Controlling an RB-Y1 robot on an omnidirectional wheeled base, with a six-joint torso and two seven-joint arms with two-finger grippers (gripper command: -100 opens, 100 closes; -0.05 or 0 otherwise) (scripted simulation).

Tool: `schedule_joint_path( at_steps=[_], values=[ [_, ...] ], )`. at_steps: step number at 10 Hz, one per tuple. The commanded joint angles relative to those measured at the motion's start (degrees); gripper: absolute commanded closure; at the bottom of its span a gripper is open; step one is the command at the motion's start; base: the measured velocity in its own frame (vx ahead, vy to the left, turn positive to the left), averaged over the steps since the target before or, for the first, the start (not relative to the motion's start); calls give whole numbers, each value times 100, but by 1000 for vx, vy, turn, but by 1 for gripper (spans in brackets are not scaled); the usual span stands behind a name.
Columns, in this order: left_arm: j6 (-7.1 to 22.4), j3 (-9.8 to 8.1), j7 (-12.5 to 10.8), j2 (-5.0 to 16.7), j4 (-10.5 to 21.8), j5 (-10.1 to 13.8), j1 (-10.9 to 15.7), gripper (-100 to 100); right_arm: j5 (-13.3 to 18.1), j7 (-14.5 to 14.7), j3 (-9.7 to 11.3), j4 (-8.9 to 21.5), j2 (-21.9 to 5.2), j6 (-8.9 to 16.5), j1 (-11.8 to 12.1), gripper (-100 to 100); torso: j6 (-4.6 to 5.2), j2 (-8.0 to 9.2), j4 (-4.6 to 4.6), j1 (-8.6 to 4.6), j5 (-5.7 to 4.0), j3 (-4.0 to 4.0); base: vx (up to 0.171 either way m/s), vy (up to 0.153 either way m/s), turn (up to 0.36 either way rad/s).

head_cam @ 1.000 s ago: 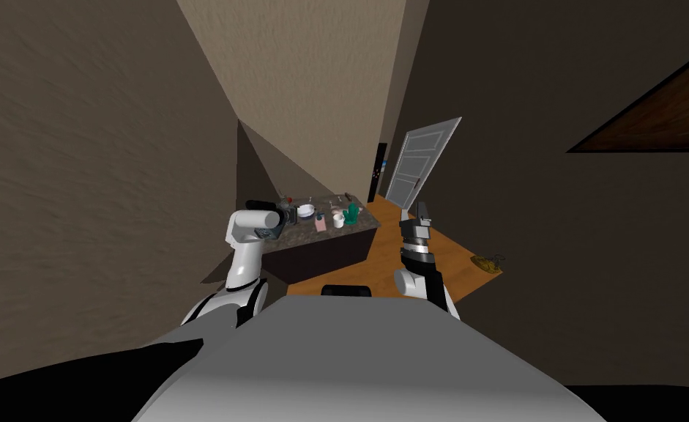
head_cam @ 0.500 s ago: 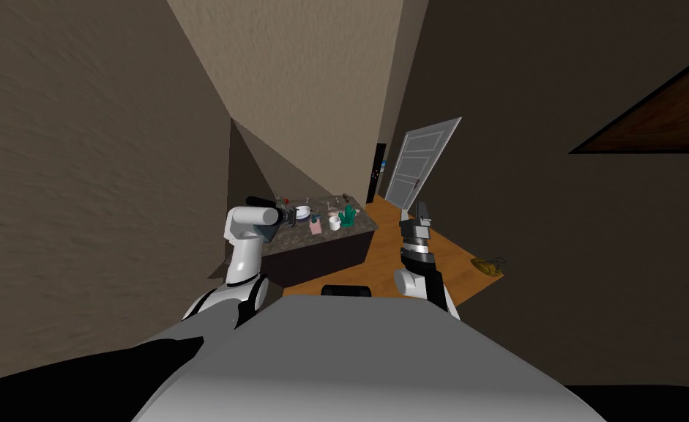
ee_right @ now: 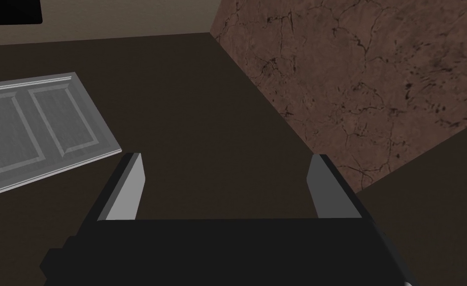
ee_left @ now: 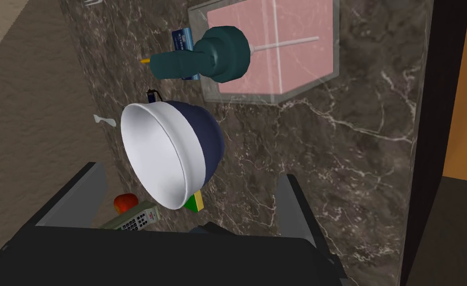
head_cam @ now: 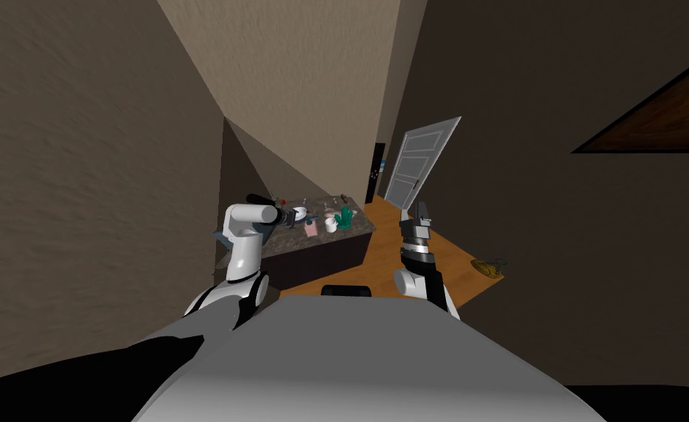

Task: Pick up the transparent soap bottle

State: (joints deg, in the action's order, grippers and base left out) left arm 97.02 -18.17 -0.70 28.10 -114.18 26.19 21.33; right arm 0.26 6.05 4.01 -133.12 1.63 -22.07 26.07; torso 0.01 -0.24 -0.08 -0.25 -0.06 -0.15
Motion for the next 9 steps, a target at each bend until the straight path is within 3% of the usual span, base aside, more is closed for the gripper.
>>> schedule_joint_path(
  at_steps=[1, 9],
  values=[
    [286, -31, 55, 39, 37, 13, 90, -100, 0, 0, 0, 0, 0, 0, 0, 0, 0, 0, 0, 0, 0, 0, 74, -64, -10],
    [1381, -91, 197, 105, 105, 5, 296, -100, 0, 0, 0, 0, 0, 0, 0, 0, 0, -9, -2, 7, 2, -5, 68, -51, -9]
  ],
)
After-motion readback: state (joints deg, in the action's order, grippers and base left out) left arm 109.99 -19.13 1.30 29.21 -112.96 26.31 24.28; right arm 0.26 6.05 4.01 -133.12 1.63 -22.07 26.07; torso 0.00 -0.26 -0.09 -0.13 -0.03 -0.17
